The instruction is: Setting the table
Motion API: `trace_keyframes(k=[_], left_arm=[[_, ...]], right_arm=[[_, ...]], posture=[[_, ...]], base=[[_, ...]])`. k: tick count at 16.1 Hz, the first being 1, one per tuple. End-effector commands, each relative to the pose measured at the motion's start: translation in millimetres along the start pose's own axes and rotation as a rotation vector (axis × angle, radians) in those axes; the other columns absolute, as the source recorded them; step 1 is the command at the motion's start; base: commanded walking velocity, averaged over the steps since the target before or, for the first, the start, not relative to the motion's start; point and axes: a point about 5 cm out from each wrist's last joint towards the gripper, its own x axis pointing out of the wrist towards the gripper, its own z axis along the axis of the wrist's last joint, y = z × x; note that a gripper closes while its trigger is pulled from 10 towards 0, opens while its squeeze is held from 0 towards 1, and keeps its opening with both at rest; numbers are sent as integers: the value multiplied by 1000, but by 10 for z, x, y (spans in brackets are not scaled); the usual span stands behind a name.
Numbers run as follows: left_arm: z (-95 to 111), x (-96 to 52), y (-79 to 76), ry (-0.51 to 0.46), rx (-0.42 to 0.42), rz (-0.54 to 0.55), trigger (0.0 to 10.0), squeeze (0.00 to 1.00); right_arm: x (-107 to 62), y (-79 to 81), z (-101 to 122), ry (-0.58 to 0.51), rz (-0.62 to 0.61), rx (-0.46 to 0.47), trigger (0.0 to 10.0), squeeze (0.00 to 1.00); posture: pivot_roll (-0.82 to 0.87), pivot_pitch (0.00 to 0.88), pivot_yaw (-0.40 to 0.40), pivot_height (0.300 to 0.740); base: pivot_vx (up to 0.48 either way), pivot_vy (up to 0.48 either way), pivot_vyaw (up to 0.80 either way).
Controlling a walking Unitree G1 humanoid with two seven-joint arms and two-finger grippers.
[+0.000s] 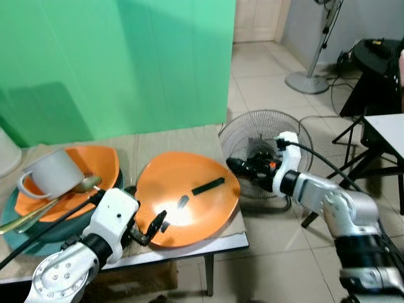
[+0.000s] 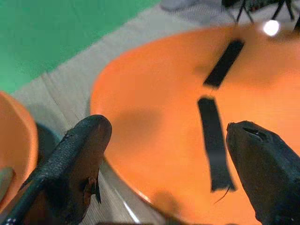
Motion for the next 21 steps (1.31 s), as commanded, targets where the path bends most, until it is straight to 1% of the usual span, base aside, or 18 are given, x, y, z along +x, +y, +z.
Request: trace_keyframes(k=[1,2,3,6,8,10,12,15,17,18,21], left_arm=[[-90,33,-16,35,22,-21,10000,0],[-141,62,-27,50,34,-31,10000,0],[-163,87,-35,51,29,-31,10000,0],[-240,226,-35,31,19,-23,10000,0],[-292,264,-49,33,28,-34,10000,0],[-347,279,-72,45,30,-46,10000,0],[-389,287,-103,51,33,-59,10000,0],[-460,300,-170,57,28,-77,10000,0],[-519,301,-221,60,20,-89,10000,0],[-524,301,-227,59,20,-91,10000,0],[-535,309,-261,47,16,-112,10000,0]], right_arm=[[67,23,-13,16,5,-9,10000,0],[101,33,-39,34,9,-11,10000,0],[114,48,-61,51,19,-17,10000,0],[157,55,-109,86,50,-20,10000,0],[164,66,-122,100,76,-19,10000,0],[153,60,-133,109,86,-8,10000,0],[147,5,-111,92,55,-2,10000,0],[148,-15,-107,103,70,24,10000,0],[156,18,-120,115,111,53,10000,0],[158,25,-119,115,118,57,10000,0],[178,112,-74,104,197,88,10000,0]], posture=[[-71,0,20,740],[-74,0,17,740],[-74,0,14,740],[-82,0,4,740],[-85,0,4,740],[-88,0,5,740],[-90,0,3,740],[-93,0,-3,740],[-92,0,-6,740],[-92,0,-6,740],[-94,0,-6,740]], base=[[0,0,0],[0,0,0],[0,0,0],[0,0,0],[0,0,0],[0,0,0],[0,0,0],[0,0,0],[0,0,0],[0,0,0],[0,0,0]])
